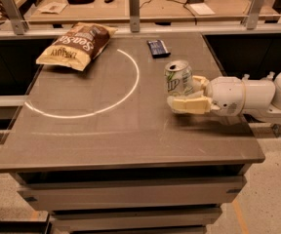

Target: Place 7up can upright

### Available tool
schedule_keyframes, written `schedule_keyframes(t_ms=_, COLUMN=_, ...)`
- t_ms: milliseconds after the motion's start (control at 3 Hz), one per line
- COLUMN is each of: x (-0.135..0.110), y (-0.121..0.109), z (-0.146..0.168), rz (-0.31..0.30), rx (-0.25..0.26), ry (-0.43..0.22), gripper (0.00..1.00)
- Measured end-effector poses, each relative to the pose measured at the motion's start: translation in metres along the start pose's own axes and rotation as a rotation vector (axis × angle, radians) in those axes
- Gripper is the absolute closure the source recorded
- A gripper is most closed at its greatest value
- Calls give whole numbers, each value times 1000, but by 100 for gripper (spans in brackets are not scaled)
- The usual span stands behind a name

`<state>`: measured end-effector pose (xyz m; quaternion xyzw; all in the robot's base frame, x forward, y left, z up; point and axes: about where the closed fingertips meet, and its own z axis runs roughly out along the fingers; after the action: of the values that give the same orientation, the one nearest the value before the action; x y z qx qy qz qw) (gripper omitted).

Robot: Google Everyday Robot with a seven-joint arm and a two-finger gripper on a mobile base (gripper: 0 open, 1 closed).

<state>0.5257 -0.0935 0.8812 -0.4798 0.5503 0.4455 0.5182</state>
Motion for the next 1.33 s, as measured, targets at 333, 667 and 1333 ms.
schedule_keyframes(t_ms=333, x=5, y=8, z=0, rz=-12, rx=18, ry=6, gripper=100)
schedule_keyframes(t_ms=667, x=15, y=12, z=-3, rz=-13, rx=57, ry=-3, gripper=100)
schedule_keyframes(t_ms=1333, x=22, y=16, z=-4, rz=-25, rx=84, ry=-1, gripper=82)
